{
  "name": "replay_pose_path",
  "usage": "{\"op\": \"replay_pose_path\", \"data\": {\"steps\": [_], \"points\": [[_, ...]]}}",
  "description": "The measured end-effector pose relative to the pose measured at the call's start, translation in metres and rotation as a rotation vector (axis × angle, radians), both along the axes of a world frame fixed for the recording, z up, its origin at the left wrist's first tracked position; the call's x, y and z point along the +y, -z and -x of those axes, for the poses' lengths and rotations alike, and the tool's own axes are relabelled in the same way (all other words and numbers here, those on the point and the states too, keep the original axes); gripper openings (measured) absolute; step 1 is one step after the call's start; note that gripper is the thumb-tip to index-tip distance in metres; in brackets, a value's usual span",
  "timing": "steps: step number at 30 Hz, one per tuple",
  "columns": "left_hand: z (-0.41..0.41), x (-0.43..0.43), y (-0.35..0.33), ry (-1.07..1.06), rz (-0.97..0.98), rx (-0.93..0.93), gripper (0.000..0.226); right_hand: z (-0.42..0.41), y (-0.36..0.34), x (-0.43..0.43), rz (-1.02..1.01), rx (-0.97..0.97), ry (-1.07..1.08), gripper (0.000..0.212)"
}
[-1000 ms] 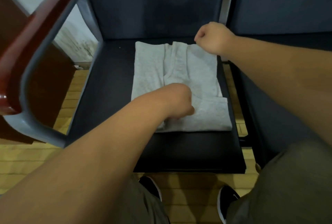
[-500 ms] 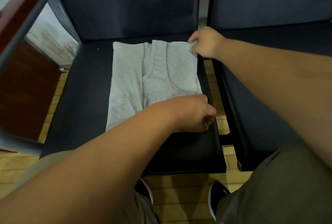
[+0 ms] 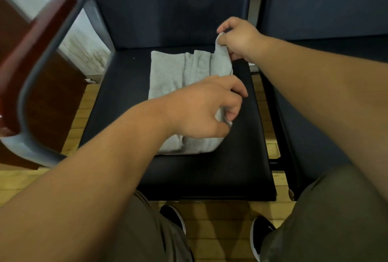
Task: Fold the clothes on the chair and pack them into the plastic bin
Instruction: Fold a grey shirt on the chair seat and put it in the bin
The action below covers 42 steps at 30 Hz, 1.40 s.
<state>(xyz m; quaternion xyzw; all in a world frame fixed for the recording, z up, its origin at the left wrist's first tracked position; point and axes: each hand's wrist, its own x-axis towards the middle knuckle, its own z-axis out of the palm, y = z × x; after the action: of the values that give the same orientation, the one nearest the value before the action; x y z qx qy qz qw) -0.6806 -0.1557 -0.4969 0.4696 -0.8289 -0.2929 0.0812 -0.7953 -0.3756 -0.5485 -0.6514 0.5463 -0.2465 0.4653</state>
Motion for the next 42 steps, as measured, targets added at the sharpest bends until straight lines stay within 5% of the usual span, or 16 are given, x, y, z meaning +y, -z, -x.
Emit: {"op": "replay_pose_path", "data": {"steps": [5,13,18,27,32,42], "points": [[-0.049,0.025,-0.018,-0.159,-0.157,-0.075,0.016,-0.047,-0.014,0.020,-0.126,-0.196,-0.034,0.048],[-0.111,0.056,-0.005,-0.321,-0.336,-0.301,0.017,-0.108,-0.006,0.060,-0.186,-0.266,-0.156,0.054],[-0.120,0.062,0.014,-0.322,-0.375,-0.528,0.016,-0.114,0.006,0.081,-0.136,-0.100,-0.251,0.056],[-0.086,0.060,0.030,-0.223,-0.295,-0.465,0.028,-0.065,-0.027,0.125,-0.066,0.290,-0.376,0.027],[-0.076,0.066,0.045,-0.262,-0.245,-0.589,0.042,-0.039,-0.028,0.163,-0.019,0.521,-0.510,0.028],[-0.083,0.066,0.062,-0.383,-0.163,-0.462,0.031,-0.008,-0.021,0.212,0.116,0.766,-0.885,0.037]]}}
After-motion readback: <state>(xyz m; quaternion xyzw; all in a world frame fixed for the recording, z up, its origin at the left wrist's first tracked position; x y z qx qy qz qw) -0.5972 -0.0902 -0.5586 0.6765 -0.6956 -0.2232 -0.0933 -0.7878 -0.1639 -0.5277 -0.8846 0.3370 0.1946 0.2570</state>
